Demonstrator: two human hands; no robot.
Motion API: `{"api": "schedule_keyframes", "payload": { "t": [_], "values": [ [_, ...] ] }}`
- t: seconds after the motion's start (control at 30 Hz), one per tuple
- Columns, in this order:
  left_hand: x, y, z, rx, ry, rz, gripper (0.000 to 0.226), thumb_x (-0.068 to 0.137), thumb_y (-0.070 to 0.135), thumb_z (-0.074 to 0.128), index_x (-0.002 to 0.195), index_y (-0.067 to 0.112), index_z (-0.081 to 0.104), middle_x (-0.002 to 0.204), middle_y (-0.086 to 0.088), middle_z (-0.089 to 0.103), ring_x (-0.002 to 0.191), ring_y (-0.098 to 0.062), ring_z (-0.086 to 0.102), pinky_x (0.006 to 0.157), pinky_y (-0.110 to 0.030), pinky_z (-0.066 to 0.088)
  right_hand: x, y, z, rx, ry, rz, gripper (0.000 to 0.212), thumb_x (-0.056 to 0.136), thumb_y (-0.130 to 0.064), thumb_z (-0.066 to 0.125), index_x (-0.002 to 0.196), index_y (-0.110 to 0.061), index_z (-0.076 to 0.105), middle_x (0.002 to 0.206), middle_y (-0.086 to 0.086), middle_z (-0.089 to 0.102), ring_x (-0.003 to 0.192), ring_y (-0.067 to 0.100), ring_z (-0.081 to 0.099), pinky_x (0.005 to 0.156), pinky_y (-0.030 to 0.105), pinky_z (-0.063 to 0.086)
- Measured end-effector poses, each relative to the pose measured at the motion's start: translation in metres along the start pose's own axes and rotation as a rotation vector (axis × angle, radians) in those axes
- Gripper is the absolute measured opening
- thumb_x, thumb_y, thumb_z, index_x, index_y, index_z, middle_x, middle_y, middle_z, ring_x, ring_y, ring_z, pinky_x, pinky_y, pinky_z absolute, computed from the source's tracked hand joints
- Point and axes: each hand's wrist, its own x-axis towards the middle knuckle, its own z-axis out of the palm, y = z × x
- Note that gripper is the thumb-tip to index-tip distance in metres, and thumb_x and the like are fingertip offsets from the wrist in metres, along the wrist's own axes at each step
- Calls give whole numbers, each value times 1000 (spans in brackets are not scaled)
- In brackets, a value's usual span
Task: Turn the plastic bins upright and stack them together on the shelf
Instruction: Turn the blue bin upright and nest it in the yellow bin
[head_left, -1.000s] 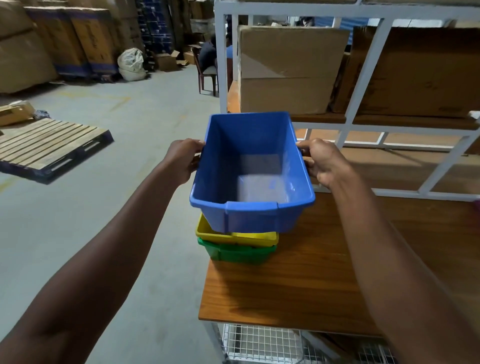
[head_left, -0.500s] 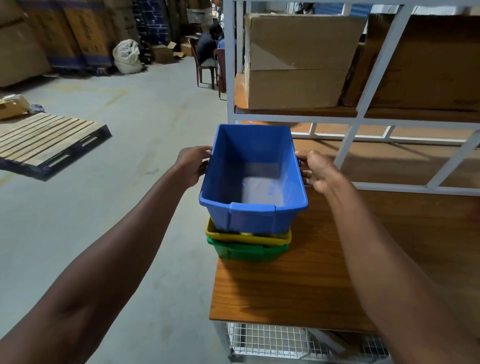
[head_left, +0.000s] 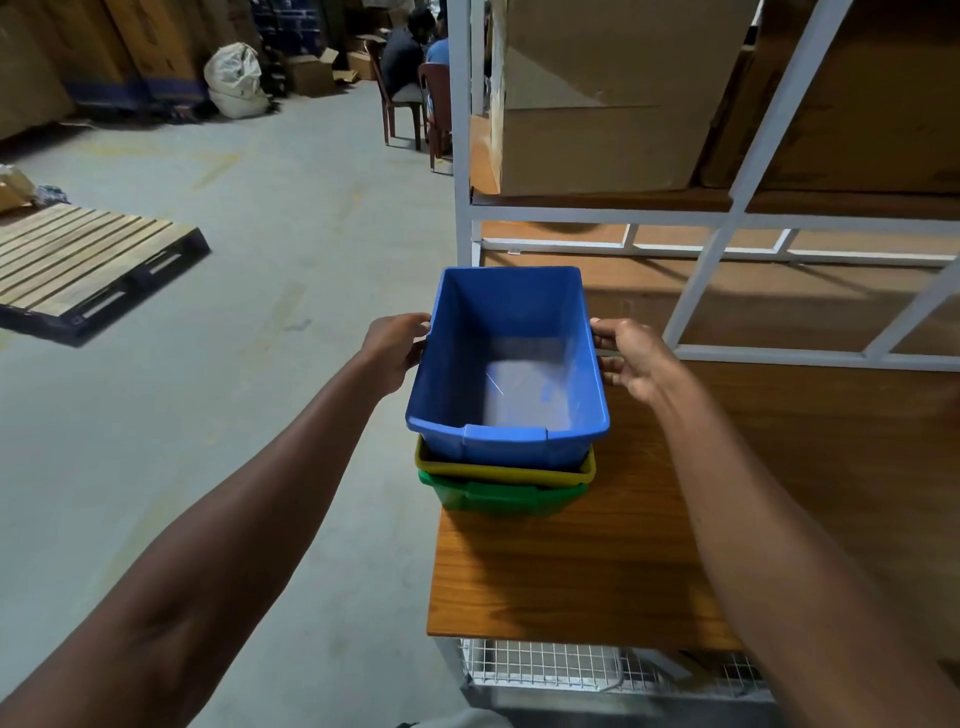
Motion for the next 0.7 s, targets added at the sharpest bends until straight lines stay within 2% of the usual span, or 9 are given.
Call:
{"api": "schedule_keyframes", "payload": {
  "t": [0.13,0.27,0.4,0.5,0.63,0.7],
  "values": [
    [-1,-9,0,58,-7,-11,34,99,5,51,125,5,73,128,-14,72,90,-25,66,63,-27,51,4,14,-2,-3,18,47,19,104,-26,58,109,-15,73,107,7,73,104,26,69,86,40,57],
    [-2,-15,2,49,-13,-21,34,100,6,50,125,7,73,128,-13,71,96,-25,67,64,-28,50,7,23,-3,20,20,75,27,103,-25,58,122,-12,71,122,10,73,114,29,67,90,42,56],
    [-4,-18,1,36,-1,-34,33,100,7,51,125,8,72,128,-12,71,100,-26,68,71,-31,53,10,26,-3,16,15,84,29,103,-25,58,125,-12,71,125,13,73,116,31,68,98,46,55],
    [-10,-23,0,41,-11,-34,32,101,10,54,129,8,70,129,-10,71,107,-27,68,73,-31,52,10,27,-4,12,12,89,27,104,-25,57,124,-12,70,124,12,73,114,30,69,95,44,57],
    [-20,-25,-2,47,-13,-18,29,101,16,57,126,11,71,127,-7,72,101,-25,68,74,-31,52,7,28,-6,-3,2,87,25,105,-24,57,122,-12,70,120,11,74,110,28,70,82,37,58],
    [-24,-24,-3,64,27,3,28,102,18,59,126,13,70,125,-5,71,106,-25,69,81,-33,54,5,29,-7,-20,9,78,24,106,-25,56,121,-13,70,119,9,74,106,26,71,84,38,59]
  ]
}}
